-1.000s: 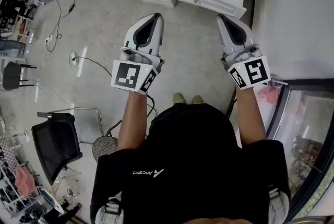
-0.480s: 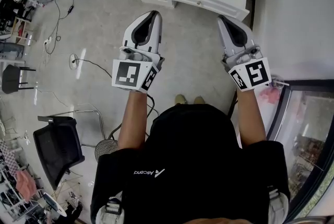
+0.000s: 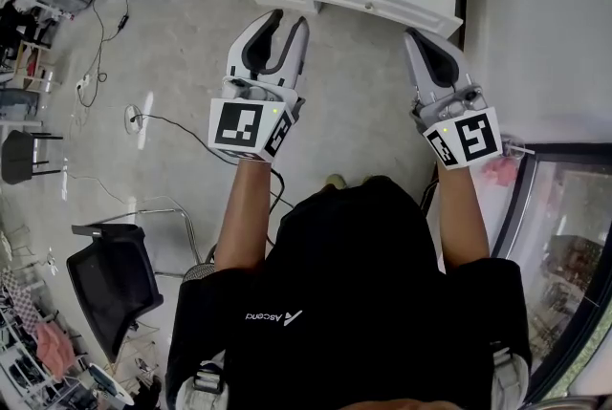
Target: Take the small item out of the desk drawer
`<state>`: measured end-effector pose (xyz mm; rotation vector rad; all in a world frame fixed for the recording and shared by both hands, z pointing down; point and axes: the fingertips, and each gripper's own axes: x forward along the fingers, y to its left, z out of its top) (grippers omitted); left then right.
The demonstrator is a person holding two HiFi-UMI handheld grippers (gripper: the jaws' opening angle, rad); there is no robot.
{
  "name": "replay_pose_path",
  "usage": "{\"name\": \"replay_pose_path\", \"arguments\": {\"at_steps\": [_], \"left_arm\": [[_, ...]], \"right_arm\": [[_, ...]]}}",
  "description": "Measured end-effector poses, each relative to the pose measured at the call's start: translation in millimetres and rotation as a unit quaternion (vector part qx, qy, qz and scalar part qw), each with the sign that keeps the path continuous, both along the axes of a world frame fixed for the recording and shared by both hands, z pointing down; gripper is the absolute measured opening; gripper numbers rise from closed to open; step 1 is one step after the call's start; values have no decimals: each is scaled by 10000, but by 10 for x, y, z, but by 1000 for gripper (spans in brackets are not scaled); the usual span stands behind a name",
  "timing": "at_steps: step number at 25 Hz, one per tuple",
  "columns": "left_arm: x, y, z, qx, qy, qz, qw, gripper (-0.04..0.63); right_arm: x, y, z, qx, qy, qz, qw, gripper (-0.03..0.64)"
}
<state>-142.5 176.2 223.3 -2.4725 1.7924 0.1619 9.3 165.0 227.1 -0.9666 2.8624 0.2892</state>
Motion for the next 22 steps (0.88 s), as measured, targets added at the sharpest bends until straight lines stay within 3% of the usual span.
{"name": "replay_pose_path", "arguments": {"at_steps": [13,22], "left_arm": [[-308,-754,257,-211,-264,28,9994,155],[-365,-1962,727,-966,-804,153,9920,163]], "right_arm": [[-230,-633,223,-37,40,73,10000,0],[-240,-1896,405,-117,100,75,9999,0]]}}
